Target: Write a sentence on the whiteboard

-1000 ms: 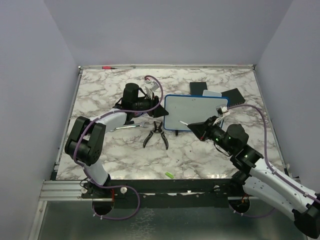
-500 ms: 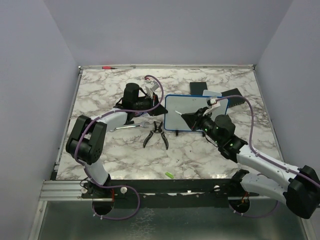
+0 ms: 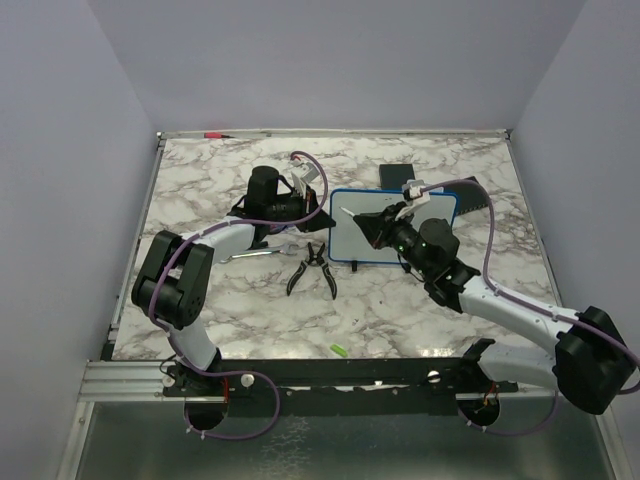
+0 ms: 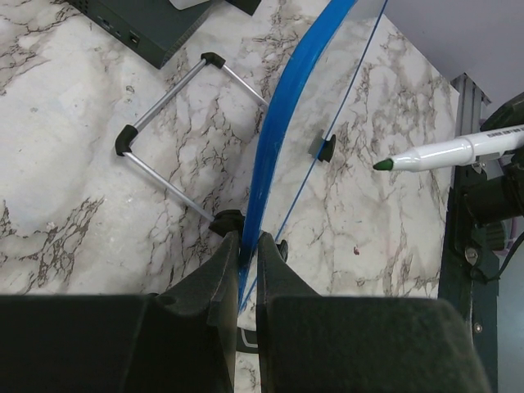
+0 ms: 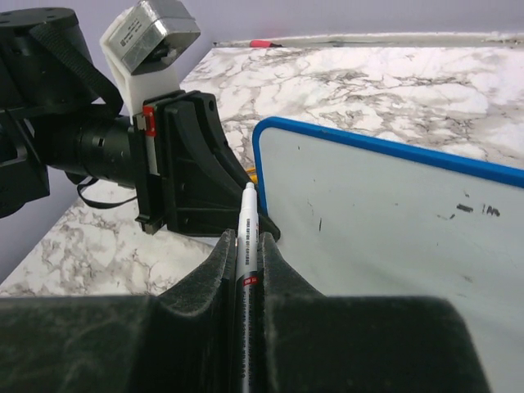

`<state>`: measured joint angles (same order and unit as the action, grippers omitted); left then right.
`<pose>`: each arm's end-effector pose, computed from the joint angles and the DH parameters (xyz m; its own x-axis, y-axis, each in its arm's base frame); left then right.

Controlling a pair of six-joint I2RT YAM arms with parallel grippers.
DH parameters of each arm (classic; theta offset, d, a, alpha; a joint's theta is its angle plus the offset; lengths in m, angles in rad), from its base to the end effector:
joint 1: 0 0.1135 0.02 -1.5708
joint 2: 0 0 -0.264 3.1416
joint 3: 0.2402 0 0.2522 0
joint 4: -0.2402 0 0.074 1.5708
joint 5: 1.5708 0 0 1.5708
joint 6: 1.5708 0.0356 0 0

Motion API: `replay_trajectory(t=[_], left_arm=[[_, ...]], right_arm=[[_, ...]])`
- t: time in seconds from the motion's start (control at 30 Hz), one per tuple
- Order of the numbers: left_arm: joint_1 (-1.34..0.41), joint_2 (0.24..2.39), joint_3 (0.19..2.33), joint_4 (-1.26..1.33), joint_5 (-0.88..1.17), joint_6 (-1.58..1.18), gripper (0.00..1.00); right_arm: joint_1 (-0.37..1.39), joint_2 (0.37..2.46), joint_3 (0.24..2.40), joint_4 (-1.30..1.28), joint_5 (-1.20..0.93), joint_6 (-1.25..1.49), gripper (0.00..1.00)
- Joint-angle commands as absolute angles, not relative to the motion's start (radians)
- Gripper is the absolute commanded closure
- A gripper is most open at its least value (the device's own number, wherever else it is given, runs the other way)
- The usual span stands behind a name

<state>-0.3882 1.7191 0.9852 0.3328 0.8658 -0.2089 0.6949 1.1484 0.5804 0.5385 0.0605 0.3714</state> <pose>0.3326 -0.1653 0.2172 -0.5390 0.0752 -0.8390 0.7999 0.3578 -0.4818 0.2011 0.1648 0.2699 -0.2362 0.2747 -0.9321 -0.5441 0.7574 0.3611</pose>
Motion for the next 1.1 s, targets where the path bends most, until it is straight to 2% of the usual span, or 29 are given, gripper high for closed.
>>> replay_trajectory(t=[0.0, 0.67, 1.07], left_arm=[[-0.390, 1.728, 1.000, 0.308, 0.841, -0.189, 1.00], [-0.390, 1.729, 1.002, 0.304, 0.844, -0.185, 1.00], [-0.390, 1.728, 1.002, 0.299, 0.844, -0.183, 1.00]], right_arm=[[0.702, 1.198, 0.635, 0.602, 0.095, 0.333, 0.99], [0.702, 1.281, 0.644, 0.652, 0.148, 0.305, 0.99], [0.708, 1.281, 0.575, 0.636, 0.198, 0.336, 0.99]])
